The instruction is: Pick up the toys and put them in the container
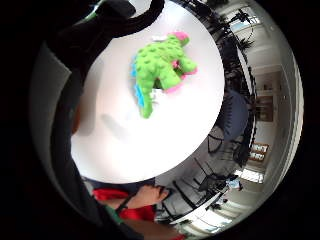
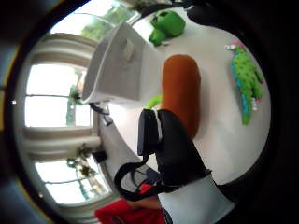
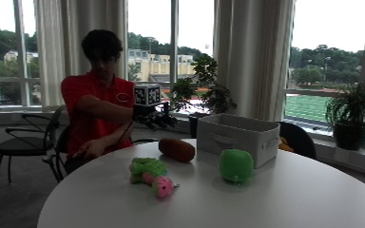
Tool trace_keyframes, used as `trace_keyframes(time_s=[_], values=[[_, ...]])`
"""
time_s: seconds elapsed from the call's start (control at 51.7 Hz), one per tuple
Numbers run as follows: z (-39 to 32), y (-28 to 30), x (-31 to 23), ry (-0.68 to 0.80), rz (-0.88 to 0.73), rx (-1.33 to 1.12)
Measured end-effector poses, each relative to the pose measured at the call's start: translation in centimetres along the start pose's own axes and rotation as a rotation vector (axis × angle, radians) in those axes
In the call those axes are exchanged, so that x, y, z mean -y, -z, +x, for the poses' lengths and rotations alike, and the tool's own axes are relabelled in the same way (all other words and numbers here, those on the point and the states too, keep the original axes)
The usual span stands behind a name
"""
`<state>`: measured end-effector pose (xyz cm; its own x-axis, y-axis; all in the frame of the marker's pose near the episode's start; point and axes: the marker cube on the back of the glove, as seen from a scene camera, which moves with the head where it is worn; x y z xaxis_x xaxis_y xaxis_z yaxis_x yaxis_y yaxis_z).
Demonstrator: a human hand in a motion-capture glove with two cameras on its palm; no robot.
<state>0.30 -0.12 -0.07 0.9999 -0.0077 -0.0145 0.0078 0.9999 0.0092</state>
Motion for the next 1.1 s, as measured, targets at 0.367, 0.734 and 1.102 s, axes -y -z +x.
trace_keyframes(time_s=[0.367,0.734,1.102], values=[[-0.1,-0.2,-0.2,-0.013,-0.012,0.038],[-1.6,-1.3,0.5,0.026,-0.028,0.123],[-8.9,-7.6,1.4,0.038,-0.222,0.038]])
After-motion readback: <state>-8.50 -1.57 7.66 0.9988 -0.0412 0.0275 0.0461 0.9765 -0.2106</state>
